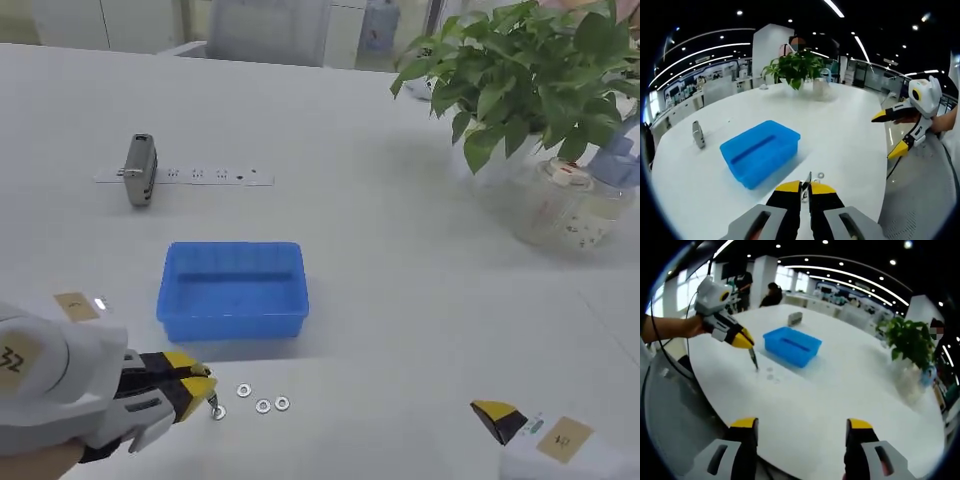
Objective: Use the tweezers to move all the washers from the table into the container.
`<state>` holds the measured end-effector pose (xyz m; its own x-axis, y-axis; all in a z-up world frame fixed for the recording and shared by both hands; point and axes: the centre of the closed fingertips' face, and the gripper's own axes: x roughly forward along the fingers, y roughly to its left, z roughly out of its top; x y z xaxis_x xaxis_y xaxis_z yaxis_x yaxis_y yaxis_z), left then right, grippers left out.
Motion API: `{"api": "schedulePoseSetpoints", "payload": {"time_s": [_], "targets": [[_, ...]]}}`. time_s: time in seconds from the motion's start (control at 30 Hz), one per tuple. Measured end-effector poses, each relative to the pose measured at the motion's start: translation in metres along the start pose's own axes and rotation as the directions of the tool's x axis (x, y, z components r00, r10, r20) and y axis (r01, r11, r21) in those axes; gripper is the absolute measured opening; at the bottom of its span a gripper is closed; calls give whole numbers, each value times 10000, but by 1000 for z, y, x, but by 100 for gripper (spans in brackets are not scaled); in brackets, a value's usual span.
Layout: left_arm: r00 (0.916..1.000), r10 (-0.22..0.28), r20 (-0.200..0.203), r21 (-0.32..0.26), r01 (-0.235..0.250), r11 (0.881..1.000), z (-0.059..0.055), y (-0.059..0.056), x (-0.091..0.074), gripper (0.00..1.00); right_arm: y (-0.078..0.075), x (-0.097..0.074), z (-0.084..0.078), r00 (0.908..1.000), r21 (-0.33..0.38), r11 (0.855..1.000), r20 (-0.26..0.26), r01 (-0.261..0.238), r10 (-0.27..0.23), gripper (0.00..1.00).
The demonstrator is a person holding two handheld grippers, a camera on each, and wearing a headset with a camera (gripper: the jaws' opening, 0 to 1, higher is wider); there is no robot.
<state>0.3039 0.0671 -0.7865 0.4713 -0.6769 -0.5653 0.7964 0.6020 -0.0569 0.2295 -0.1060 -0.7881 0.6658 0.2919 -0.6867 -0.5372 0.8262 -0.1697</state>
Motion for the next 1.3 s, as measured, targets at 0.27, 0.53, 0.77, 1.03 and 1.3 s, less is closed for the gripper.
{"api": "schedulePoseSetpoints", "payload": {"time_s": [0.27, 0.53, 0.77, 1.03, 1.3], "targets": [[9999, 25, -149, 3, -25, 10000, 0, 2, -1, 0, 0, 0, 0, 10000, -26, 10000, 0, 29, -29, 68], [9999, 41, -155, 160, -39, 9999, 10, 5, -8, 0, 0, 0, 0, 10000, -73, 10000, -4, 42, -42, 67], [9999, 171, 12, 473, -171, 9987, 27, 10, -14, 0, 0, -1, 1, 10000, -102, 9999, 25, 54, -54, 67], [9989, 336, 329, 876, -364, 9955, 50, 20, -21, 0, -2, -1, 2, 9999, -57, 9999, 115, 115, -115, 67], [9975, 462, 527, 1237, -524, 9909, 67, 31, -19, 0, -2, -1, 2, 9998, -54, 9999, 140, 133, -132, 66]]}}
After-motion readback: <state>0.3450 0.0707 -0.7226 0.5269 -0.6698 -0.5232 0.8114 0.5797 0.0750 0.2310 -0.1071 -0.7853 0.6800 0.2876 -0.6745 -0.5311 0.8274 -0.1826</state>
